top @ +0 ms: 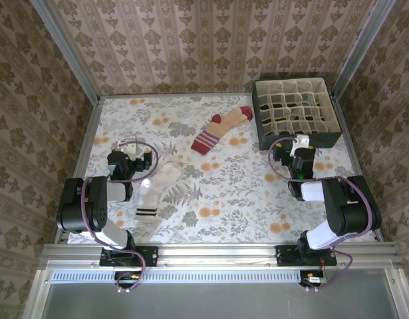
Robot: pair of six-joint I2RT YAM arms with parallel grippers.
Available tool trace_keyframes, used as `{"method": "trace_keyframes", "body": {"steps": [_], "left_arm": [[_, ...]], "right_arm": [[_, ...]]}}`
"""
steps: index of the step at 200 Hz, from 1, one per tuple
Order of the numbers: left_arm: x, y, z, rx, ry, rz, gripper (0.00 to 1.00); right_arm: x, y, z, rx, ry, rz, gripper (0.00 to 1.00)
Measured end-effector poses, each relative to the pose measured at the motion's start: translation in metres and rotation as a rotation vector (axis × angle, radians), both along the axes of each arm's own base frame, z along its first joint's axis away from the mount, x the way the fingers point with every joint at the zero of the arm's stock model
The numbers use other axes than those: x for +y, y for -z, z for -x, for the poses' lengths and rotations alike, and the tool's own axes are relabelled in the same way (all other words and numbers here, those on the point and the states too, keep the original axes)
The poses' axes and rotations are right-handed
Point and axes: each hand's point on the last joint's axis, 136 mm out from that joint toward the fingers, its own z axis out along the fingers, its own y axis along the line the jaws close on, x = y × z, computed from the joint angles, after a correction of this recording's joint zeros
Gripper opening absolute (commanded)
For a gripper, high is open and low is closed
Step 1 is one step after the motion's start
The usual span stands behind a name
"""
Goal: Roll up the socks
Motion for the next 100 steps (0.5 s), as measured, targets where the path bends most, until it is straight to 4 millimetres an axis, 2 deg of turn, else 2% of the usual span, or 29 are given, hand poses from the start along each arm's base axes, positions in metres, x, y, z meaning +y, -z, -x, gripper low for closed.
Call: {"method": "trace_keyframes", "body": {"steps": [100], "left_arm": [[0.0021,0.0001,0.0,0.001,-0.006,0.004,1.0]], "right_arm": [[0.0,0.0,0.0,0.0,0.0,0.0,1.0]]}}
